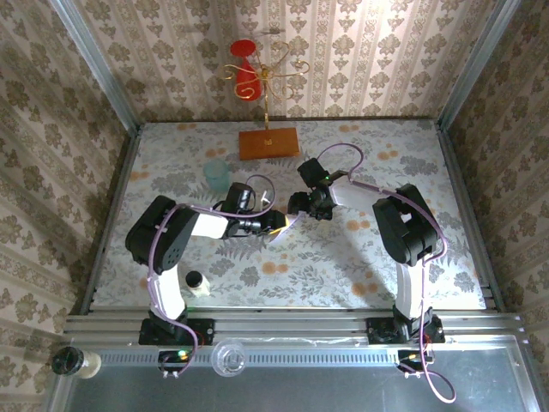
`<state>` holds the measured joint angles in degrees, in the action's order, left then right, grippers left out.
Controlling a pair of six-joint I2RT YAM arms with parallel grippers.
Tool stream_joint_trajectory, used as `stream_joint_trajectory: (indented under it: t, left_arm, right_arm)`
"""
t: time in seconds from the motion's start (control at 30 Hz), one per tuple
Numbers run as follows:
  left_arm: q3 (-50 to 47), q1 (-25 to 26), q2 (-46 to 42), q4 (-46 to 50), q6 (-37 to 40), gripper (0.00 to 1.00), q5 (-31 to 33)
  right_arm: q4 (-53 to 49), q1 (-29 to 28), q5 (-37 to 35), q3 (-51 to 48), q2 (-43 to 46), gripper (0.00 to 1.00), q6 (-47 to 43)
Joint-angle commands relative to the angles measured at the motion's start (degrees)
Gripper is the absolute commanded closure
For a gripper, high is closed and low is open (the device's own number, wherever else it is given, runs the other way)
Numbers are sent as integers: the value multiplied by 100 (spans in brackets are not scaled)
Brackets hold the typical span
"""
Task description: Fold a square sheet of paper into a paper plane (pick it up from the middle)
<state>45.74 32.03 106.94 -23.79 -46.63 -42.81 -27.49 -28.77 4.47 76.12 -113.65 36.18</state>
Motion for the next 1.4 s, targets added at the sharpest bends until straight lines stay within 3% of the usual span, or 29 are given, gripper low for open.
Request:
stream_joint_trajectory:
  t: [0.0,0.47,0.6,1.37]
  left_arm:
    - [-49,-48,-284,403,302,68,128]
    - [102,-15,-766,1311,1153,53,554]
    - [322,77,-746,1854,1560,49,944]
    - [1308,398,-117,3234,2900,43,1496]
  right_arm:
    - [-94,-9,-124,-71,-446,18,3]
    - [-130,-6,-69,-27,-503,18,-15]
    - [-130,-5,-51,-27,-524,18,1]
    - [-154,31,89,17,-605,19,98]
